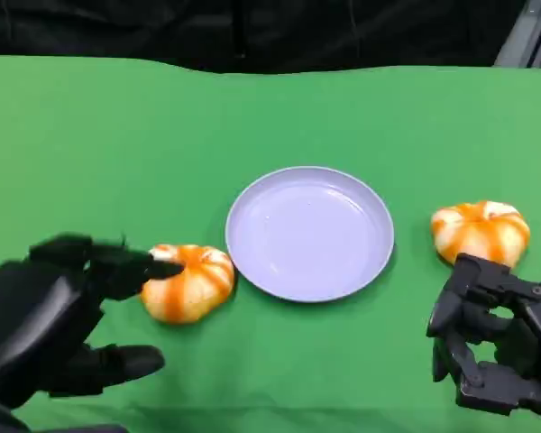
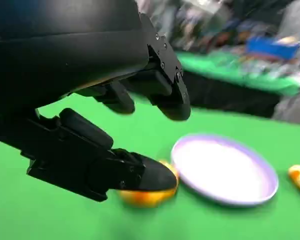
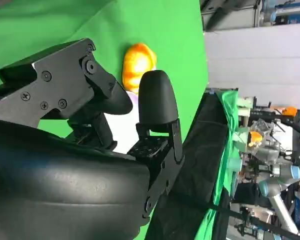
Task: Grasp the bread from the table and place it into the plate.
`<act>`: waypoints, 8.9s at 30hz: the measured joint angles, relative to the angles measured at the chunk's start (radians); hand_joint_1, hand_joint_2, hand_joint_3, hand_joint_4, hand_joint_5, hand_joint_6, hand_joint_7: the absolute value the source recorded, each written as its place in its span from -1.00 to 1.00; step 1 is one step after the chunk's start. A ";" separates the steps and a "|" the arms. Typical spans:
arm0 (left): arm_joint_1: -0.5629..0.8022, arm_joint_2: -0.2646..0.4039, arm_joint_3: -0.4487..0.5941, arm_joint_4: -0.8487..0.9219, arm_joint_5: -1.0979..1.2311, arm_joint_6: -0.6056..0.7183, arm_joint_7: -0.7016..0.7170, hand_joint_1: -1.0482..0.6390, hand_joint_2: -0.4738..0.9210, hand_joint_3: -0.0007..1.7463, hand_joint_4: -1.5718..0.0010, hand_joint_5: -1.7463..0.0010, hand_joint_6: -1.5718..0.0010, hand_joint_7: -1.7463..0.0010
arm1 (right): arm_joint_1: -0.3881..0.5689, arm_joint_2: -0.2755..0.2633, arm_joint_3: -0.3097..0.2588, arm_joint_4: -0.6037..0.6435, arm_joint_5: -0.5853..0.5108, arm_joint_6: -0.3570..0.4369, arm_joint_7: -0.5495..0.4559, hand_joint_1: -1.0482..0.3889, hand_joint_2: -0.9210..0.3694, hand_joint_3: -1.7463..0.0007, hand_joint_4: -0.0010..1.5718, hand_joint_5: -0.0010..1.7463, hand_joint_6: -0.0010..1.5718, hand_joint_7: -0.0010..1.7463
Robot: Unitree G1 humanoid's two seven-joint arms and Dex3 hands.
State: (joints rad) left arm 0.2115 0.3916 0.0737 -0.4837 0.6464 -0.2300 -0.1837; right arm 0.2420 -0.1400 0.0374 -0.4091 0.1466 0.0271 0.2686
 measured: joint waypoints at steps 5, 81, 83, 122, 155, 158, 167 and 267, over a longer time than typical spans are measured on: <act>-0.035 0.016 -0.042 0.002 0.123 0.024 -0.013 -0.81 1.00 -0.84 0.73 0.90 0.37 1.00 | 0.002 -0.004 -0.010 -0.003 0.000 0.007 -0.002 0.46 -0.59 -0.28 0.03 1.00 -0.18 0.83; -0.667 -0.091 -0.547 1.071 0.214 0.224 0.203 -0.72 1.00 -0.53 0.73 0.99 0.48 1.00 | 0.036 -0.012 -0.026 -0.080 0.012 0.043 0.015 0.39 -0.63 -0.20 -0.01 1.00 -0.17 0.79; -0.667 -0.091 -0.551 1.071 0.213 0.229 0.202 -0.73 1.00 -0.48 0.73 0.99 0.48 1.00 | 0.036 -0.012 -0.027 -0.080 0.012 0.043 0.015 0.39 -0.63 -0.21 -0.01 1.00 -0.17 0.79; -0.688 -0.110 -0.576 1.091 0.142 0.258 0.234 -0.15 1.00 -0.63 -0.01 0.98 0.09 1.00 | 0.035 -0.017 -0.035 -0.083 0.038 0.039 0.027 0.40 -0.59 -0.26 0.00 1.00 -0.17 0.80; -0.696 -0.153 -0.560 1.177 0.123 0.231 0.502 0.12 0.99 -0.92 0.07 -0.97 -0.65 0.93 | 0.042 -0.016 -0.031 -0.107 0.018 0.030 -0.001 0.40 -0.59 -0.27 -0.01 1.00 -0.18 0.80; -0.679 -0.128 -0.551 1.135 0.123 0.246 0.486 0.14 1.00 -0.89 0.08 -1.00 -0.09 -0.23 | 0.043 -0.016 -0.031 -0.108 0.022 0.038 0.002 0.40 -0.58 -0.26 -0.01 1.00 -0.17 0.80; -0.645 -0.066 -0.489 1.008 0.112 0.281 0.483 0.16 0.99 -0.79 0.05 -1.00 0.33 -1.00 | 0.042 -0.017 -0.032 -0.110 0.022 0.046 0.002 0.41 -0.58 -0.26 -0.01 1.00 -0.16 0.79; 0.147 -0.147 -0.026 0.025 -1.064 0.377 -0.241 0.28 0.42 0.64 -0.19 -1.00 0.07 -1.00 | -0.002 -0.016 -0.039 -0.056 0.023 0.064 0.014 0.44 -0.60 -0.25 0.00 1.00 -0.15 0.78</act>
State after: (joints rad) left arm 0.3581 0.2446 0.0475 -0.4582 -0.4177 0.1465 -0.4249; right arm 0.2401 -0.1558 -0.0014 -0.4649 0.1697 0.0906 0.2823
